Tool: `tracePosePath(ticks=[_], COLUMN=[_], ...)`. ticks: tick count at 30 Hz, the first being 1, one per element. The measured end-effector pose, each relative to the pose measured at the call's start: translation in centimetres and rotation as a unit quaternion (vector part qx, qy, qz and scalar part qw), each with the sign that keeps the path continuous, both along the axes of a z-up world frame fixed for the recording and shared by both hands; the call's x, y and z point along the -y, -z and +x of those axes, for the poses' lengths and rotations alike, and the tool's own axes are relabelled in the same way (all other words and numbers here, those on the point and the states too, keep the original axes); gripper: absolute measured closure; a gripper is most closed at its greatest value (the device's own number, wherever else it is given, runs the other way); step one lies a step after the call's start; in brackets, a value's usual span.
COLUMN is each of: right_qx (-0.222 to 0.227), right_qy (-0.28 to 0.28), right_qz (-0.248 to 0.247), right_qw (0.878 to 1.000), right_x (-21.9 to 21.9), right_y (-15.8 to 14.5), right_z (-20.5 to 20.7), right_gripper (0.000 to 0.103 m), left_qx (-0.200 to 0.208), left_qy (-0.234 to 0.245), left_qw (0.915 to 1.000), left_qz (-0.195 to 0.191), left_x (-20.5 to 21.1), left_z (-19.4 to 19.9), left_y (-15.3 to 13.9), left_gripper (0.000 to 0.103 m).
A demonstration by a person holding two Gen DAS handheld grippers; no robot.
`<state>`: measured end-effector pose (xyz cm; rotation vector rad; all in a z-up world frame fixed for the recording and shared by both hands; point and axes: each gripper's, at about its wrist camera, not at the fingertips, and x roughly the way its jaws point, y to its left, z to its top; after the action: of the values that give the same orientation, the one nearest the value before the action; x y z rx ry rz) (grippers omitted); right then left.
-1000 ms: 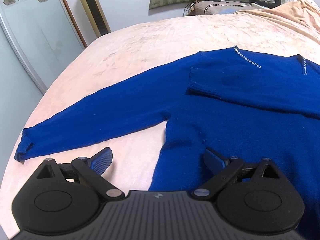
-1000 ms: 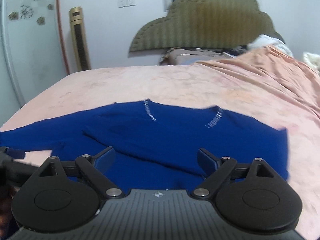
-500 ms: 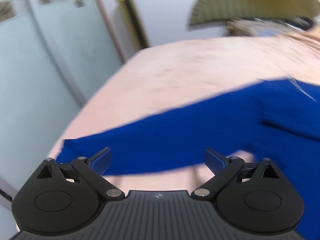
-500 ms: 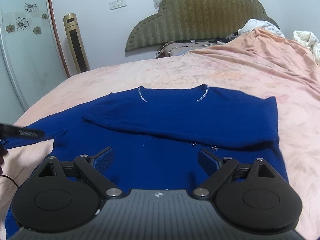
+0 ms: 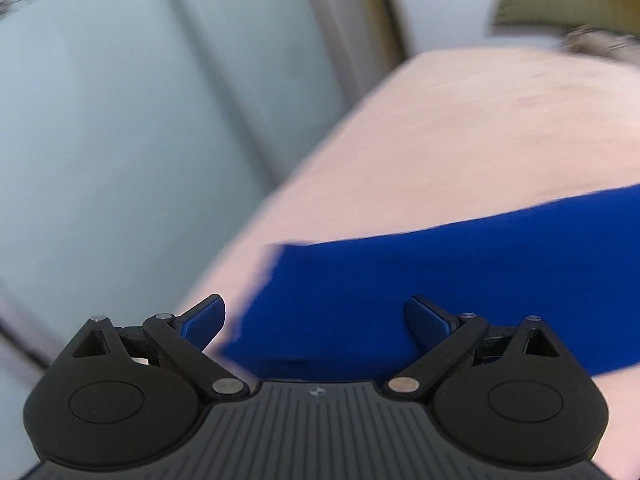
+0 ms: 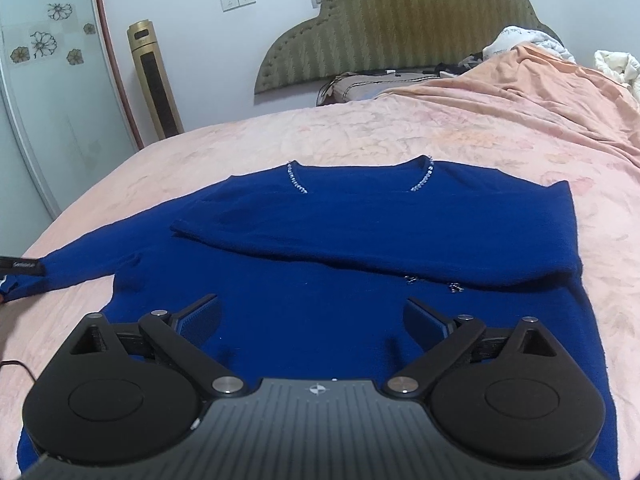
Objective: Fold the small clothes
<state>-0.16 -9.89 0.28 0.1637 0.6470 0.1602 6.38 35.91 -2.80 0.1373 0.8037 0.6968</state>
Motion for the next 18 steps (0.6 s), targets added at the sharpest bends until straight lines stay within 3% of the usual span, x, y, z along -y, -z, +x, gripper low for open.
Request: tracePosePath(ticks=[3,5,8,10,12,14,16,18], right_qx=[-0.004,-0.003,0.001,0.002,0.002,0.0,-0.002,-0.004], right_qy=[-0.002,-0.001,0.0,0.001,0.0,0.0,-0.002,-0.006], right_qz=[0.006,0.006,0.006,0.005,0.007,0.009,0.01,0.008], right_qw=[1.0,1.0,1.0,1.0,1.0,1.0,1.0,1.0], right_x=[-0.1,-0.1,0.0,0.0,0.0,-0.1,-0.1,-0.3], right_y=[0.1,0.0,-0.1,-0.1,-0.1,0.0,0.1,0.1], right_z=[0.2,0.2,0.1,0.1,0.0,0.0,0.0,0.1], right_gripper=[0.004,0.004,0.004,0.003,0.003,0.003,0.003,0.003], left_qx=[-0.013,-0.015,0.014,0.026,0.036,0.056,0.078,0.098], left_qy=[-0.058,-0.119,-0.174,-0.176,-0.15,-0.122,-0.105,-0.097], left_qw=[0.9973,0.9901,0.9813,0.9819,0.988,0.9857,0.972,0.9492], left_qz=[0.043,0.073,0.082,0.064,-0.002,-0.102,-0.195,-0.283], left_x=[-4.1,-6.7,-9.0,-9.3,-9.0,-8.5,-8.2,-8.3], left_z=[-0.5,-0.7,-1.7,-2.4,-3.2,-4.1,-4.7,-4.8], left_y=[0.2,-0.5,-3.1,-4.5,-5.5,-5.8,-5.5,-4.5], left_gripper=[0.003,0.003,0.005,0.005,0.005,0.005,0.005,0.005])
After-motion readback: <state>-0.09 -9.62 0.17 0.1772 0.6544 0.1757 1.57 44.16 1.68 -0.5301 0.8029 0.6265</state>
